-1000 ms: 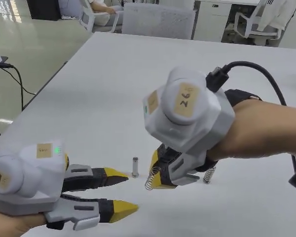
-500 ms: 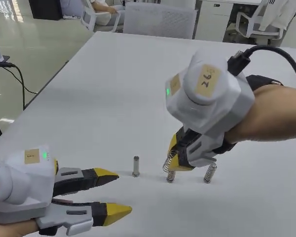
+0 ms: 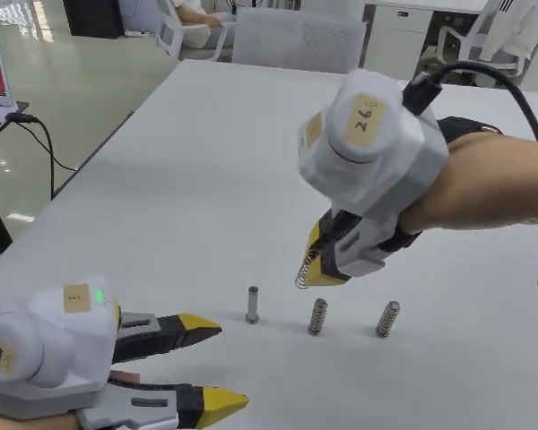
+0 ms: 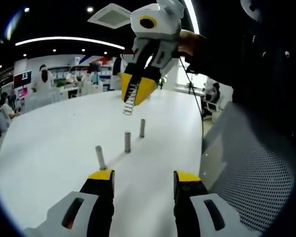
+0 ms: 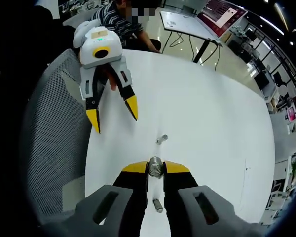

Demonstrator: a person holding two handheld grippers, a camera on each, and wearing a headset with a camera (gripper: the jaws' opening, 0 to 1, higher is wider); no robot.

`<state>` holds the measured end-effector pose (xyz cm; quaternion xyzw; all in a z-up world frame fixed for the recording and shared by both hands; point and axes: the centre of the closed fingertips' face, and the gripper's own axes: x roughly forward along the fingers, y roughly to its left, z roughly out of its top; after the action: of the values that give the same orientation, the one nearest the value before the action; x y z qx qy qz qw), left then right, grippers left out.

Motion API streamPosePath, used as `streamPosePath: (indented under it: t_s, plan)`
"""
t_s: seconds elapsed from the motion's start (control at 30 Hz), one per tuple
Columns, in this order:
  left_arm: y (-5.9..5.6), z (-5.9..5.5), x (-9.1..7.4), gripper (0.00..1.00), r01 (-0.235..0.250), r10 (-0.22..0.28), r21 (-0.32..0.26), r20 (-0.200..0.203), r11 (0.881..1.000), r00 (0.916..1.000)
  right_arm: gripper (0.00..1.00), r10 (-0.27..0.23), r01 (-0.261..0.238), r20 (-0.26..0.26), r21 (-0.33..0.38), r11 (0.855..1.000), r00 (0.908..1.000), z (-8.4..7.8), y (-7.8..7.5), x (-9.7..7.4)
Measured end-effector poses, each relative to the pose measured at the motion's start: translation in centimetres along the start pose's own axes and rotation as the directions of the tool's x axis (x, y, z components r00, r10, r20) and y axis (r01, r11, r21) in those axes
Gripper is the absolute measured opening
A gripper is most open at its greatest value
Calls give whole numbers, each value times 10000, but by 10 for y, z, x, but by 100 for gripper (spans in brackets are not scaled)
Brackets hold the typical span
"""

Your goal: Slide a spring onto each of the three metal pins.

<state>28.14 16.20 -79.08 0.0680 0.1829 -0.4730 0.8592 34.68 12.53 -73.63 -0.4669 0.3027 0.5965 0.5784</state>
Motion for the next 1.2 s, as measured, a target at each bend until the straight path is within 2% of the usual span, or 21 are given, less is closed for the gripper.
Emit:
streamPosePath:
  t_s: [0.23, 0.43, 0.6, 0.77, 0.93, 1.2]
  plan:
    - [-5, -5, 1, 44, 93, -87, 223, -265, 9997, 9996, 8, 226, -232, -176, -333, 9992, 9996, 14, -14, 25]
    - [-7, -8, 2, 45, 166, -156, 275, -349, 9995, 9993, 8, 502, -517, -330, -459, 9976, 9982, 22, -14, 42]
    - [-7, -9, 2, 45, 214, -202, 303, -368, 9993, 9991, 8, 488, -517, -528, -548, 9972, 9974, 23, -19, 57]
    - [-8, -9, 3, 44, 275, -264, 285, -368, 9992, 9990, 8, 542, -590, -815, -570, 9966, 9952, 18, -19, 64]
    - [-7, -8, 2, 44, 225, -221, 173, -221, 9996, 9995, 8, 595, -639, -841, -517, 9966, 9947, 17, -19, 67]
    - [-9, -9, 3, 44, 297, -290, 232, -289, 9993, 9992, 8, 752, -795, -940, -429, 9959, 9927, 16, -18, 74]
